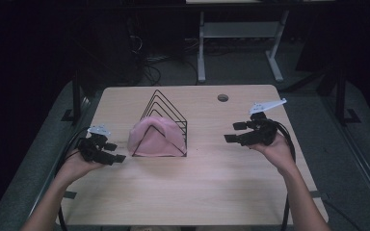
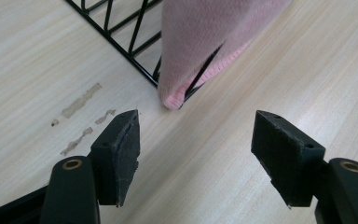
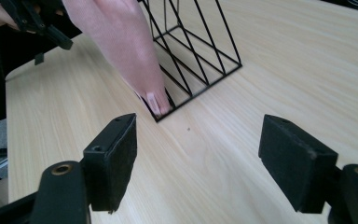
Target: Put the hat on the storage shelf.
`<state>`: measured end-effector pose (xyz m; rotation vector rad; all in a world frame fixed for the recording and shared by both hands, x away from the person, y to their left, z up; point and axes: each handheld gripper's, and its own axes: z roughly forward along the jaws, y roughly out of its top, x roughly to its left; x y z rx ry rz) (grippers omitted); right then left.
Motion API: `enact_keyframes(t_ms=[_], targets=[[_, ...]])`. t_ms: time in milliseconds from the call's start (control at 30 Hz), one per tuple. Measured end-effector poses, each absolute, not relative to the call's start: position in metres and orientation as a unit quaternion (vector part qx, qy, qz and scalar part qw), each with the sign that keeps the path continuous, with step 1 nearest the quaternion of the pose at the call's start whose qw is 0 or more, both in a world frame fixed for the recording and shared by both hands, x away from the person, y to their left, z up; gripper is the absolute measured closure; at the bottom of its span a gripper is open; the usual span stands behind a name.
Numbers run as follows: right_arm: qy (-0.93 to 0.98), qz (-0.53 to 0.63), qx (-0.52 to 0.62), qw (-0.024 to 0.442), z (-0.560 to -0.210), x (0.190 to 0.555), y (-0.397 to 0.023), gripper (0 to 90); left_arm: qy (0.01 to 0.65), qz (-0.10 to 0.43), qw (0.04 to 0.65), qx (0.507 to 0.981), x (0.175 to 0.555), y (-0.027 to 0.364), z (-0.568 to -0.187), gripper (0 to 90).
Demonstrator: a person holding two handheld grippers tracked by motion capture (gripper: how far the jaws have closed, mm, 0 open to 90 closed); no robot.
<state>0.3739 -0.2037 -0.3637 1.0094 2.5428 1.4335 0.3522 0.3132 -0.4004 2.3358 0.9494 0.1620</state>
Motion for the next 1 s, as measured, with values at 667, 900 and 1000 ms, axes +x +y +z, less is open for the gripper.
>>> enact_keyframes(t_ms=[667,900,1000], targets=[[0.812,0.454,0.365,0.036,-0.399,0.337,-0.248,26.7,0.369,0.064,0.306,0.875,0.332,0.318,-0.412,28.1],[0.805,0.453,0.381,0.040,-0.417,0.316,-0.258,25.7,0.365,0.068,0.312,0.874,0.319,0.317,-0.416,28.0],[0.808,0.446,0.380,0.053,-0.420,0.305,-0.260,25.3,0.363,0.071,0.323,0.871,0.315,0.316,-0.418,27.9]])
